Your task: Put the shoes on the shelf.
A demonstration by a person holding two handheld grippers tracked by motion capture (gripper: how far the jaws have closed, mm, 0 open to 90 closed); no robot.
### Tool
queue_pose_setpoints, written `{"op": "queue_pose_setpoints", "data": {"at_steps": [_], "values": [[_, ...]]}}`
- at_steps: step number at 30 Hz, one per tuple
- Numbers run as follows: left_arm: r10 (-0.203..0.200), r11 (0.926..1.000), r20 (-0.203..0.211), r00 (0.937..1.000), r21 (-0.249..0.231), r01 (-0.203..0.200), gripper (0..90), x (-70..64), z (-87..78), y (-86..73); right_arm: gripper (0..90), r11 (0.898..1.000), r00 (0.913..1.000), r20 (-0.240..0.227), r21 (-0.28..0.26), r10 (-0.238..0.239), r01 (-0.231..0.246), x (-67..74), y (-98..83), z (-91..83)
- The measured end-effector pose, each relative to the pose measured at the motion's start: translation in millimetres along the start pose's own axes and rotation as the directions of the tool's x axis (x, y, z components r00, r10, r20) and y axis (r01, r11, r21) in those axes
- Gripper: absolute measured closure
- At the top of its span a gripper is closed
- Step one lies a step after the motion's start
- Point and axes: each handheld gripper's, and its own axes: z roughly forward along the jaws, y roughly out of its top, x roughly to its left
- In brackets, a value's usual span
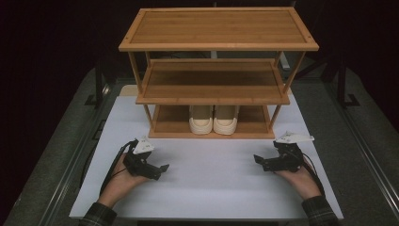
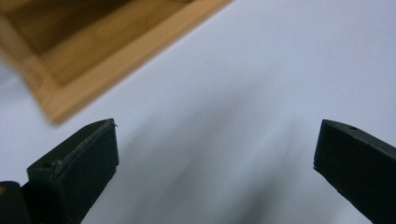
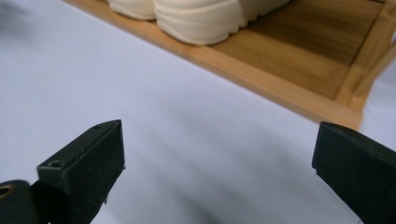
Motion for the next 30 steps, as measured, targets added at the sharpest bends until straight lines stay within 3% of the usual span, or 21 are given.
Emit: {"op": "queue_pose_setpoints", "data": {"at_steps": [8,13,18,20,22,30], "values": [[-0.016,0.9997,-0.012,0.9998,0.016,0.016,0.0,2.3,-24.3,-34.0,2.3,1.0,0.999,0.04,0.021,-0.021,0.02,-0.8,-26.5,-22.4],[-0.043,0.9979,-0.026,0.9988,0.047,0.044,0.0,6.7,-38.7,-60.7,2.2,0.996,0.9941,0.088,0.074,-0.063,0.056,-4.6,-45.9,-31.4],[-0.073,0.9966,-0.023,0.9971,0.036,0.074,0.0,11.6,-44.6,-81.3,2.3,0.993,0.9938,0.1,0.108,-0.049,0.038,-11.2,-62.0,-35.6],[-0.091,0.9951,-0.019,0.9957,0.036,0.092,0.0,12.6,-45.1,-82.0,1.4,0.99,0.9925,0.11,0.133,-0.055,0.04,-12.9,-67.7,-34.8],[-0.087,0.9953,-0.019,0.996,0.041,0.088,0.0,12.5,-44.4,-81.8,1.4,0.992,0.9944,0.101,0.129,-0.029,0.016,-16.6,-70.3,-35.1],[-0.093,0.9948,-0.017,0.9955,0.039,0.093,0.0,12.9,-44.3,-82.3,1.4,0.991,0.995,0.098,0.135,-0.019,0.006,-17.1,-70.5,-34.5]]}}
